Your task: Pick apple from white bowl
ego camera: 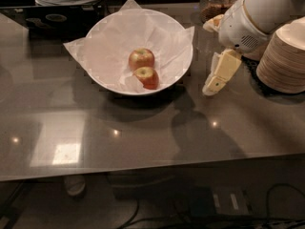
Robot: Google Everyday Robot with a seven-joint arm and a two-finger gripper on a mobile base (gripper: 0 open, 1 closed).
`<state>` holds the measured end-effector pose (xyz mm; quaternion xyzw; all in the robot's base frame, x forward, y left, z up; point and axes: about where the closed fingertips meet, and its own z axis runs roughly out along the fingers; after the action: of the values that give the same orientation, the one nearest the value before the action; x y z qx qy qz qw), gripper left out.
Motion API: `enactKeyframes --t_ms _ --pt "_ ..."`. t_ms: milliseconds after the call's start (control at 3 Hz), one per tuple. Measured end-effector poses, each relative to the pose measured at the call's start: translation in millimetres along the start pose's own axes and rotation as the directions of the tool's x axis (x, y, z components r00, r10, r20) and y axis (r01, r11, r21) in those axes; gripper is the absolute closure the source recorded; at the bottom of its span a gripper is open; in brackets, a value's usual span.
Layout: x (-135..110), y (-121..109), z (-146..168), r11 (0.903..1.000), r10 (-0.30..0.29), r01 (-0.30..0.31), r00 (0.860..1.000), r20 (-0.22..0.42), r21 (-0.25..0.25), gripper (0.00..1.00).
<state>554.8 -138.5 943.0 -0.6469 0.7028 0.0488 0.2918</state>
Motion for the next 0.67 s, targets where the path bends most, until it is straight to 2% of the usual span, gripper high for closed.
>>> enactKeyframes --t_ms 333,667 --pt "-22.7 -14.3 19.1 0.9983 -0.057 0.058 0.996 0.071 -0.007 0.0" --pt "-44.9 -29.1 35.6 0.9931 -0.113 0.116 0.984 0.137 -0.016 0.19"
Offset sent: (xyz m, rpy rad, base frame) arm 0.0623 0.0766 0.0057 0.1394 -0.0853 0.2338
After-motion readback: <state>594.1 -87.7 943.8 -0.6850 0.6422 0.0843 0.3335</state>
